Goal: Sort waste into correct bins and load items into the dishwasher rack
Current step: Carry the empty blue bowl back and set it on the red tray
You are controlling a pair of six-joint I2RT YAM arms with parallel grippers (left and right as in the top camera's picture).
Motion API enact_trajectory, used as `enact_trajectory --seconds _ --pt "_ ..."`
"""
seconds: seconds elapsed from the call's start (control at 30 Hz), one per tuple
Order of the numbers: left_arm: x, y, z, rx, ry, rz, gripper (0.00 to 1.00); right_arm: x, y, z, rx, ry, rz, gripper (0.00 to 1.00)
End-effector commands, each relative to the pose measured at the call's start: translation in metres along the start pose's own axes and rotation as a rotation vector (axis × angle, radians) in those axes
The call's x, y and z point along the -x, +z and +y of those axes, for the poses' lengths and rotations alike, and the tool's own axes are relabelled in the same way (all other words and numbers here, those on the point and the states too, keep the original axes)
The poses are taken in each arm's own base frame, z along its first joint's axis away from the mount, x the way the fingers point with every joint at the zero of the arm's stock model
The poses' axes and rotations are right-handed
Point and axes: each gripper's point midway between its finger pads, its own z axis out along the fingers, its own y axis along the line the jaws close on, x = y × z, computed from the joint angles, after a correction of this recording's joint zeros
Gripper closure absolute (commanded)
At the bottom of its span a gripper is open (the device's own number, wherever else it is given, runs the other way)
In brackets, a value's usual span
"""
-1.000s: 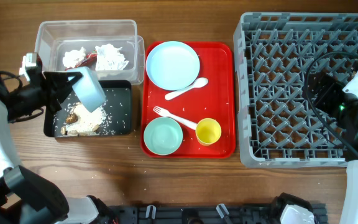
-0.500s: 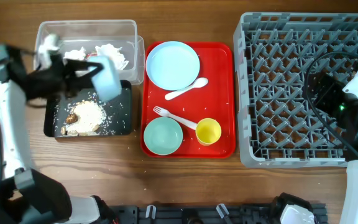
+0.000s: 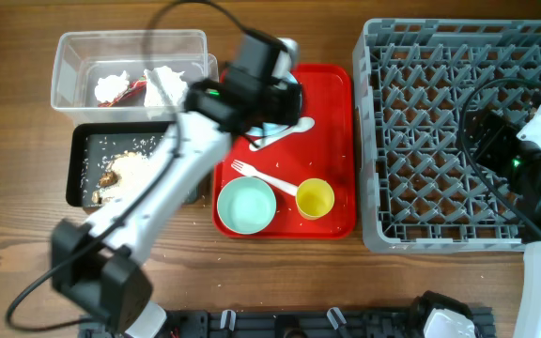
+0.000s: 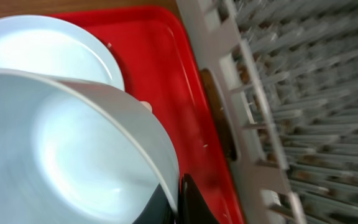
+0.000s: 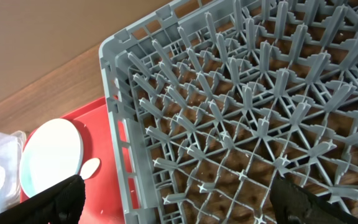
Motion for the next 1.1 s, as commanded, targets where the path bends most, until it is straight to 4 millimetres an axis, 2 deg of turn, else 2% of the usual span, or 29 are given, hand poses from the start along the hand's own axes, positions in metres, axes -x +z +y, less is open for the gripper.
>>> enact_trajectory --seconds 0.0,0.13,0.23,0.53,0.67,0.73,0.8,0.9,0.97,1.07 --pt "-0.024 0.05 -0.013 0.124 0.132 0.036 0.96 0.005 -0.003 0.004 0.019 -0.02 -0.009 0.04" --pt "-0.061 0.084 -0.031 0.12 0.189 0.131 0.96 0.005 -0.003 0.004 0.019 -0.02 -0.009 0.04" --pt "-0.075 0.091 -0.042 0.112 0.218 0.158 0.96 0.005 -0.003 0.004 0.019 -0.02 -0.009 0.04" --pt "-0.086 0.099 -0.039 0.124 0.224 0.19 0.88 0.004 -0.003 0.004 0.018 -0.019 -0.005 0.04" --pt "-0.082 0.099 -0.037 0.125 0.217 0.183 0.71 0.004 -0.003 0.004 0.018 -0.019 -0.004 0.03" --pt "-0.075 0.087 -0.028 0.142 0.166 0.181 0.65 0.003 -0.003 0.004 0.018 -0.019 -0.004 0.04" --pt "-0.066 0.067 -0.02 0.158 0.092 0.182 0.64 0.003 -0.003 0.004 0.018 -0.019 -0.004 0.04" --pt "-0.056 0.022 -0.011 0.145 -0.038 0.202 0.6 0.003 -0.003 0.004 0.018 -0.019 -0.004 0.03" --pt "-0.066 0.001 -0.008 0.128 -0.157 0.258 0.59 0.004 -0.003 0.004 0.018 -0.02 -0.005 0.04" --pt "-0.09 -0.002 -0.004 0.161 -0.186 0.35 0.59 0.004 -0.003 0.004 0.018 -0.02 -0.006 0.03"
